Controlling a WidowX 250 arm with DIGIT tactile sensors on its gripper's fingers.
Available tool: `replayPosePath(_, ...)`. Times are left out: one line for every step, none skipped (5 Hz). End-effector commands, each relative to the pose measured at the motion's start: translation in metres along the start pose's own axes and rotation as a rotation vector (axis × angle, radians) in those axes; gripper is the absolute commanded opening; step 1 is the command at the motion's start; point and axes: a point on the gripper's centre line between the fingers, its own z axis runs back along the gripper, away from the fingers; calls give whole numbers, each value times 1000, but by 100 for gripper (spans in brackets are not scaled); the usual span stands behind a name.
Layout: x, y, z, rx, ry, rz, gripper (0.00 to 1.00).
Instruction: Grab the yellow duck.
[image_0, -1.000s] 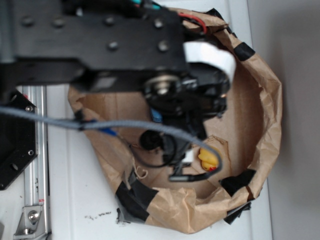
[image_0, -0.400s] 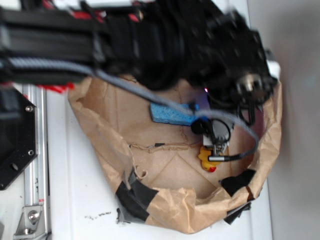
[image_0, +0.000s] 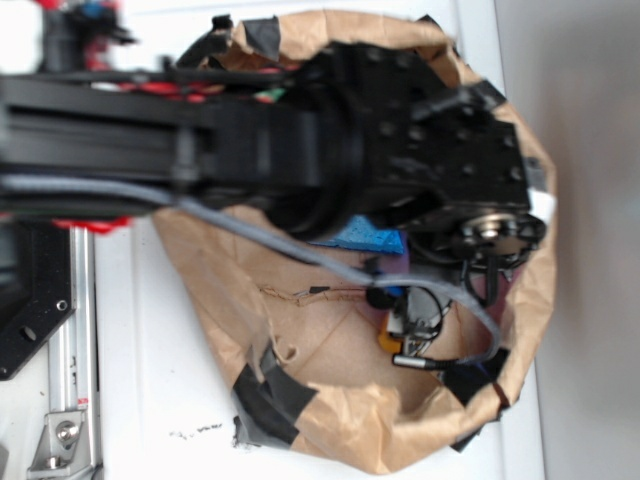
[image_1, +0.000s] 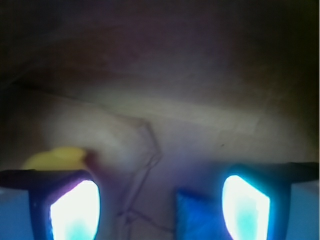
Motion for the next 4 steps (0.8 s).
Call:
replayPosePath(7, -8, 25, -5, -100, -20, 100)
replayPosePath(5, -14, 24, -1, -86, -37, 100)
replayPosePath(0, -18, 21, 2, -54, -47, 100)
replayPosePath(-4, -14, 22, 47, -42, -63, 100)
